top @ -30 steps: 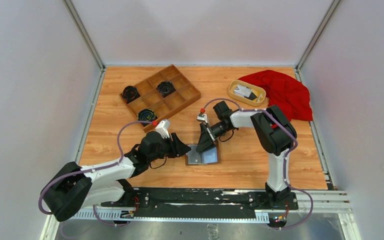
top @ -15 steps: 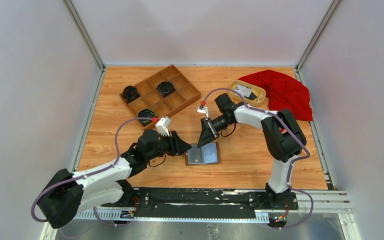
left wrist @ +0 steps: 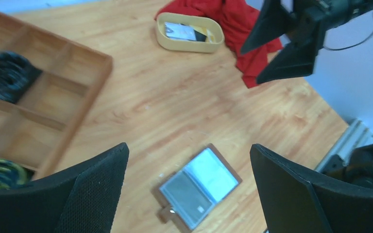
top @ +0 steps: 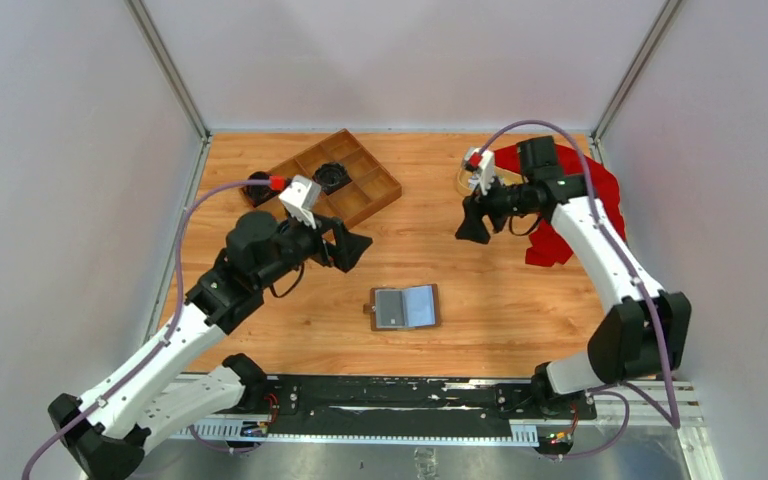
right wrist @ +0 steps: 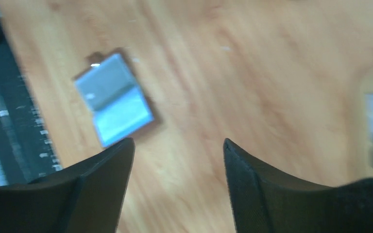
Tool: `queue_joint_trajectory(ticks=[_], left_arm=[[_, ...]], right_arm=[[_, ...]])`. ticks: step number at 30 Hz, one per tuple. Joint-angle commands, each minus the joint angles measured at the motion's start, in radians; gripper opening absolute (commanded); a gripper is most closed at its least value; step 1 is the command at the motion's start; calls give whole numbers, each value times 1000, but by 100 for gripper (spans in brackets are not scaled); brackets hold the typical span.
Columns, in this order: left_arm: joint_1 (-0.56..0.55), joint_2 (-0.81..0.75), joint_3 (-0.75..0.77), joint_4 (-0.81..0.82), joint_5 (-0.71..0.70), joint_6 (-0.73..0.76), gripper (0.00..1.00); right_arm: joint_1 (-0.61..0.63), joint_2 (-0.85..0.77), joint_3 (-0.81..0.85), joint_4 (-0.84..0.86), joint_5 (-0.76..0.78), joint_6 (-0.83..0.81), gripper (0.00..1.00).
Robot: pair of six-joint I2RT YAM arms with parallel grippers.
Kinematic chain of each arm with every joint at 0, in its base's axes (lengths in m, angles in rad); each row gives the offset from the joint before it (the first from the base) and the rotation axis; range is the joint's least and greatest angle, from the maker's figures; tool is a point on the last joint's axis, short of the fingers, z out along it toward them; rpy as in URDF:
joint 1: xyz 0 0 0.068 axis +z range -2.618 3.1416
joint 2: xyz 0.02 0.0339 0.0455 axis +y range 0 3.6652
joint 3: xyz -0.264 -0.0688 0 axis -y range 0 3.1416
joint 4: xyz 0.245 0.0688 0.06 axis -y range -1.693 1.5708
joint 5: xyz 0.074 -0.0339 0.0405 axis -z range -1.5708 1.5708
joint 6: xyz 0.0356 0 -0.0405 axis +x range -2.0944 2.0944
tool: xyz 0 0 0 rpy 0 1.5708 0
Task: Put the credit cards into the card holder
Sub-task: Open the card holder at the center of the board, then move the storage box to the center of the board.
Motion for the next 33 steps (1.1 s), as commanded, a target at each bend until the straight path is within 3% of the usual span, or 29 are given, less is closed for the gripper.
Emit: queue_joint_trajectory(ticks=[1,3,6,12,16,23,26,31,33], left_arm=[[31,84,214,-308,-29,231,100],[37,125,274,-363,-66,310,100],[58,167,285,-383,-124,396,100],[71,169,117,-263,-202,428,100],[75,160,87,-279,-257,440,100],[75,154,81,-277,-258,444,100],[75,162,79,-275,-241,440,100],[75,170,81,-278,-231,436,100],[74,171,81,-279,-235,438,100]], right_arm=[[-67,-80,57,2,238,-159,80],[-85,-70,66,66,336,-108,98],[-124,23,149,83,379,-30,100],[-239,278,365,83,338,224,92],[-318,436,481,84,299,389,86],[-326,607,561,63,304,312,78],[-328,672,583,47,318,299,65],[-328,701,584,46,405,282,32],[-327,714,579,46,444,262,24]])
